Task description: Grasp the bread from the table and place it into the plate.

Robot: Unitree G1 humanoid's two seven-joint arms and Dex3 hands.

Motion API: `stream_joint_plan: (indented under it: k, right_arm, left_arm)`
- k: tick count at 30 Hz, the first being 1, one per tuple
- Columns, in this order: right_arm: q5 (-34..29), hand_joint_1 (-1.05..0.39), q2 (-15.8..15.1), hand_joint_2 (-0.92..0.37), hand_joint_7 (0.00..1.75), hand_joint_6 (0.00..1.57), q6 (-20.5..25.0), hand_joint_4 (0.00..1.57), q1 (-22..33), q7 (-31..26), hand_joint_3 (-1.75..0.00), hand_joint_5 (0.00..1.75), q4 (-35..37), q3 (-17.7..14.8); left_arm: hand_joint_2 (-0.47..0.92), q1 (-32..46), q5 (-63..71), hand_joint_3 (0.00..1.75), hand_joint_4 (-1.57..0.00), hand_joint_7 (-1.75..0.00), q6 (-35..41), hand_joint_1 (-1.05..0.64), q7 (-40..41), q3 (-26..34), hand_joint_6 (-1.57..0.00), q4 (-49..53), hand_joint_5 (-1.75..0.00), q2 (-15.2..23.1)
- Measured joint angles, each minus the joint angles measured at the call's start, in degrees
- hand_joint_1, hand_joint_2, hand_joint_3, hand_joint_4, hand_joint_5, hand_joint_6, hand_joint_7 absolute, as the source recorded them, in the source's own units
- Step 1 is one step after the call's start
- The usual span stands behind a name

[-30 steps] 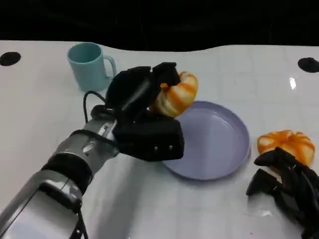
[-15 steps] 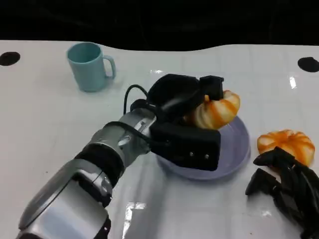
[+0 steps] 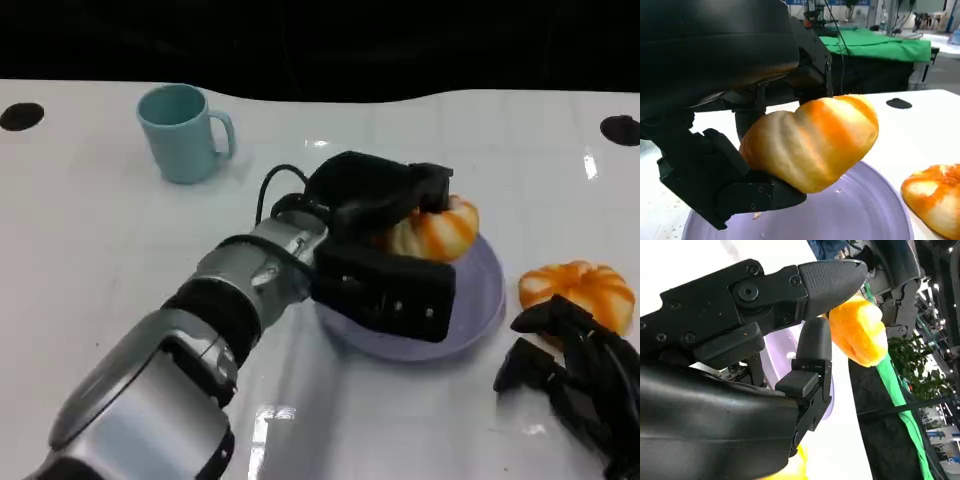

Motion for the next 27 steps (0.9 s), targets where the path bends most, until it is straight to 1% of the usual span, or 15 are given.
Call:
stream_joint_plan:
  k: [1,2,3,4,5,6,7,11,13,16,25,27]
  right_arm:
    - [-0.05,-0.53,0.0,-0.92,1.3,0.56,-0.21,0.61,0.02,-0.06,-0.26,1.6,0.0,0.13]
    - [-0.08,-0.53,0.0,-0.92,1.3,0.56,-0.42,0.61,0.07,-0.1,-0.26,1.6,0.0,0.23]
    - [-0.07,-0.53,0.0,-0.92,1.3,0.56,-0.52,0.61,0.14,-0.14,-0.26,1.6,-0.03,0.25]
    - [-0.07,-0.53,0.0,-0.92,1.3,0.56,-0.55,0.62,0.17,-0.26,-0.26,1.59,-0.08,0.26]
    - [-0.07,-0.53,0.0,-0.92,1.3,0.56,-0.56,0.62,0.18,-0.39,-0.26,1.59,-0.1,0.28]
    - [-0.06,-0.53,0.01,-0.92,1.3,0.56,-0.57,0.62,0.19,-0.47,-0.26,1.59,-0.11,0.32]
    - [-0.04,-0.52,0.0,-0.92,1.31,0.55,-0.57,0.62,0.2,-0.48,-0.27,1.59,-0.11,0.32]
    - [0.03,-0.52,-0.01,-0.92,1.31,0.55,-0.52,0.61,0.21,-0.41,-0.28,1.59,-0.13,0.32]
    - [0.02,-0.53,-0.01,-0.92,1.32,0.56,-0.53,0.63,0.21,-0.39,-0.28,1.6,-0.13,0.33]
    - [-0.01,-0.52,-0.01,-0.92,1.31,0.56,-0.61,0.63,0.21,-0.42,-0.27,1.6,-0.12,0.38]
    - [-0.02,-0.52,-0.07,-0.92,1.31,0.56,-0.63,0.63,0.22,-0.53,-0.28,1.61,-0.13,0.62]
    - [-0.02,-0.52,-0.1,-0.92,1.31,0.56,-0.65,0.63,0.22,-0.53,-0.28,1.61,-0.13,0.74]
  left_arm:
    - [0.79,-0.06,-0.21,0.28,-0.71,-0.76,0.23,-0.29,-0.77,0.19,-0.88,0.0,-1.67,0.0]
    - [0.87,-0.07,-0.41,0.38,-0.52,-0.46,0.38,-0.51,-1.27,0.32,-0.64,0.0,-1.06,0.0]
    - [0.89,-0.17,-0.38,0.41,-0.51,-0.29,0.61,-0.58,-2.14,0.22,-0.58,-0.02,-0.73,0.04]
    - [0.91,-0.46,-0.06,0.44,-0.51,-0.18,1.18,-0.63,-3.8,-0.21,-0.55,-0.01,-0.53,0.15]
    - [0.92,-0.77,0.41,0.44,-0.51,-0.15,1.72,-0.64,-5.3,-0.69,-0.54,0.0,-0.45,0.29]
    - [0.92,-0.96,0.58,0.52,-0.41,-0.09,2.11,-0.76,-6.48,-0.98,-0.48,-0.01,-0.36,0.44]
    - [0.92,-1.09,0.65,0.58,-0.34,-0.06,2.57,-0.83,-7.64,-1.09,-0.45,-0.01,-0.3,0.54]
    - [0.92,-1.46,0.94,0.62,-0.3,-0.04,4.27,-0.88,-11.76,-1.75,-0.42,-0.01,-0.25,0.84]
    - [0.92,-1.6,1.12,0.72,-0.2,-0.02,4.66,-1.0,-12.28,-2.06,-0.39,-0.03,-0.21,0.92]
    - [0.92,-2.02,2.35,0.75,-0.18,-0.02,5.96,-1.04,-12.75,-3.06,-0.39,-0.06,-0.21,1.11]
    - [0.92,-2.09,2.37,0.77,-0.21,-0.04,6.96,-1.05,-14.24,-3.06,-0.44,-0.3,-0.23,1.8]
    - [0.92,-2.09,2.36,0.76,-0.27,-0.07,6.96,-1.04,-14.24,-3.06,-0.5,-0.35,-0.26,1.79]
